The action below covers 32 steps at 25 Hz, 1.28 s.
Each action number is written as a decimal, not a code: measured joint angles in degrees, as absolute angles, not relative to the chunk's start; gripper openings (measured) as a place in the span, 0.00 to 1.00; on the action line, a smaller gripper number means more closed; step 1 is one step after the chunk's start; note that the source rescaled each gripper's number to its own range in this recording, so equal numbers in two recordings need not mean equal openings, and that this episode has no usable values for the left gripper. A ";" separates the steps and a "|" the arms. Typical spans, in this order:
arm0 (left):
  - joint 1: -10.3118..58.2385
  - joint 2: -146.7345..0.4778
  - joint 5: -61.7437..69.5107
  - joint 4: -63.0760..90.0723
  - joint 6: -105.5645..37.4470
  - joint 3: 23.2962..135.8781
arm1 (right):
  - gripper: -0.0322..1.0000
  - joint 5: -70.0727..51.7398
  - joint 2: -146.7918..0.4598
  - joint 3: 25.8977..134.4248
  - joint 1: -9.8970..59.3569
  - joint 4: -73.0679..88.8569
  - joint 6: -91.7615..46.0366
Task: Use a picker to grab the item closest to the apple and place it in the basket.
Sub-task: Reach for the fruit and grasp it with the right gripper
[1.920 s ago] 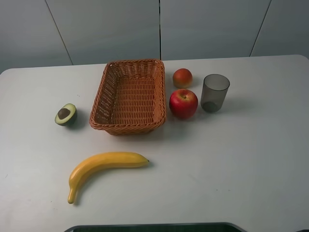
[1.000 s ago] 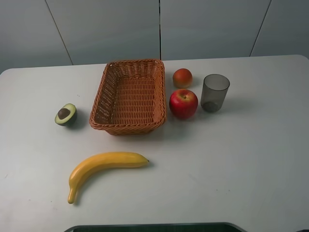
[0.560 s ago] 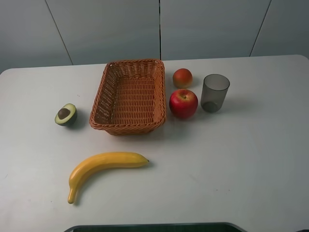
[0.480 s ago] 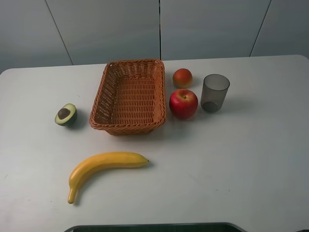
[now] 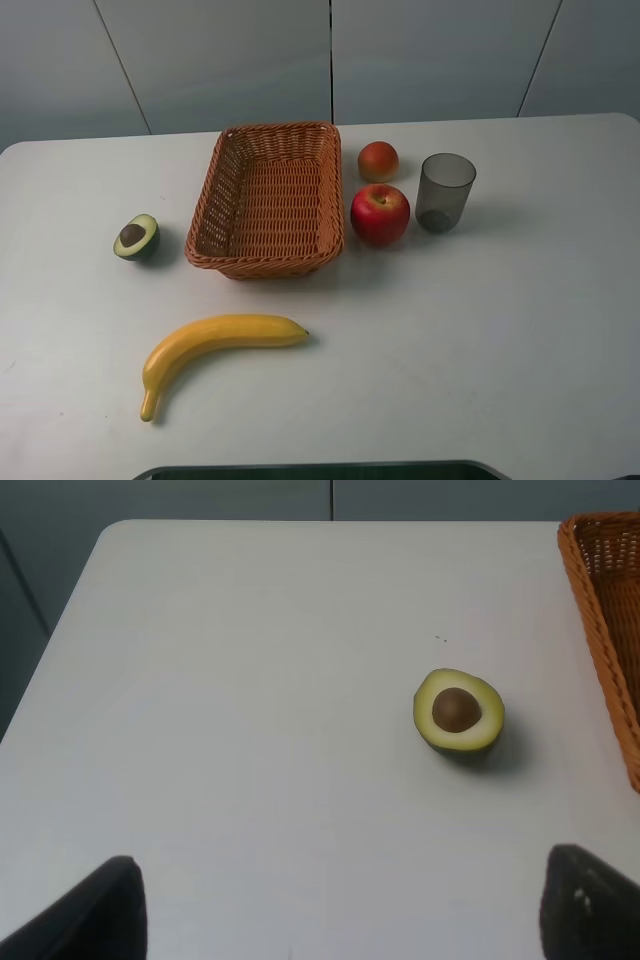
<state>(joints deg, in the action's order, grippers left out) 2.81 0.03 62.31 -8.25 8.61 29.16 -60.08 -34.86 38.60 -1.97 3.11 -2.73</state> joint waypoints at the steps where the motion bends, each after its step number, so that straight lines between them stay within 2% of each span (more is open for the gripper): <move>1: 2.81 0.03 62.31 -8.25 8.61 29.16 | 0.98 -58.77 -37.34 39.21 -1.12 3.11 -4.26; 9: 2.81 0.03 62.31 -8.25 8.61 29.16 | 0.98 -50.35 -61.40 45.46 13.45 2.00 -16.73; 18: 2.81 0.03 62.31 -8.25 8.61 29.16 | 0.98 -50.03 -84.90 54.48 14.18 4.10 -37.11; 32: 2.81 0.03 62.31 -8.25 8.61 29.16 | 0.98 -51.45 -97.20 63.19 15.51 8.75 -50.24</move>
<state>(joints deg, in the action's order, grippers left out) 2.81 0.03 62.31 -8.25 8.61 29.16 -51.45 -97.20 63.19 15.51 8.75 -50.24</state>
